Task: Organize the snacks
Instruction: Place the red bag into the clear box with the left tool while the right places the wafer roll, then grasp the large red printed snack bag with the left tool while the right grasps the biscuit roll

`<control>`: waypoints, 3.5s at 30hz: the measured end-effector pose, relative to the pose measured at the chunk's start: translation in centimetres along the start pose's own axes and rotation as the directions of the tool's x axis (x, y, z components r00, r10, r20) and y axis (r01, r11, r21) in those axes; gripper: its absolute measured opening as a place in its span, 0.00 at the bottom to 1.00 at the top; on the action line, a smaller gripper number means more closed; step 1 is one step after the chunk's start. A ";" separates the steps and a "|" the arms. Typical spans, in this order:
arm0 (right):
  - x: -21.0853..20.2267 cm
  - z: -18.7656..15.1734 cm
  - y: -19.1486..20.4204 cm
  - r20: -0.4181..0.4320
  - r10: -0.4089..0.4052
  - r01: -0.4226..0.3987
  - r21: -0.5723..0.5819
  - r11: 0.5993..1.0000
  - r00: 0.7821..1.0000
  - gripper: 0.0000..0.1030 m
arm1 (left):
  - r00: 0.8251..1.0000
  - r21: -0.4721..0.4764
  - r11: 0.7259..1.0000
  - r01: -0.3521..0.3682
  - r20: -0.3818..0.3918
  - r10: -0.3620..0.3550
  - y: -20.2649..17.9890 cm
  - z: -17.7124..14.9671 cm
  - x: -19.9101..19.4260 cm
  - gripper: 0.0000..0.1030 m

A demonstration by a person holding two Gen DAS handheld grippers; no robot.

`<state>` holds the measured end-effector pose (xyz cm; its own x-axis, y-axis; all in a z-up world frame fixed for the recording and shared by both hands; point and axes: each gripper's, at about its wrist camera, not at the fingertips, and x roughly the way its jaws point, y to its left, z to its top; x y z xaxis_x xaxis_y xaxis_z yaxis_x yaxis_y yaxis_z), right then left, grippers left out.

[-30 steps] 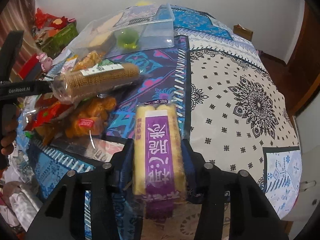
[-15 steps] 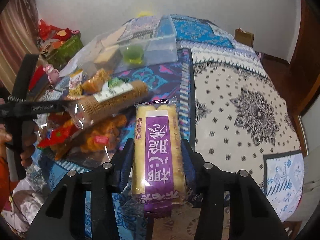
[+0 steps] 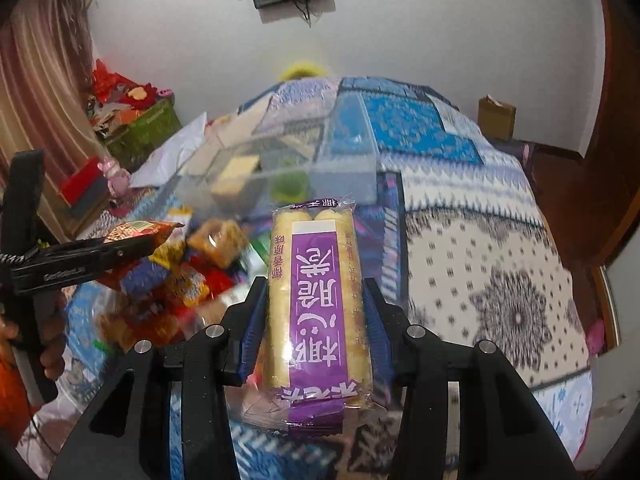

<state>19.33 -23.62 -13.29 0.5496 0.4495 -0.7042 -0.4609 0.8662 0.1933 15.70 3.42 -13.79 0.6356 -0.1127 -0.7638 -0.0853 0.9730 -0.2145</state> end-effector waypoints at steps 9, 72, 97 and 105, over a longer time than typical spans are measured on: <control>1.6 5.6 1.2 0.076 0.024 -0.022 -0.028 0.999 0.997 0.41 | 0.995 0.011 1.000 0.008 0.101 -0.009 -0.3 4.8 -1.0 0.61; 4.3 7.4 2.4 -0.026 0.006 -0.008 -0.070 0.998 1.000 0.51 | 0.999 0.126 0.992 -0.032 -0.024 0.035 -1.4 6.1 2.9 0.62; 7.9 -1.0 3.7 -0.186 0.001 -0.002 -0.003 1.000 0.983 0.64 | 0.973 0.191 0.980 0.048 -0.229 -0.003 -1.8 -4.5 4.5 0.62; 6.8 -1.4 2.3 -0.164 -0.017 0.012 -0.035 0.999 0.986 0.58 | 0.973 0.206 0.977 0.049 -0.230 0.000 -2.6 -4.9 5.7 0.75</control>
<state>21.08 -18.90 -18.59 0.4356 0.3927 -0.8100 -0.4785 0.8632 0.1611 15.82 -0.72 -20.60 0.4421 -0.1560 -0.8833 0.1054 0.9870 -0.1216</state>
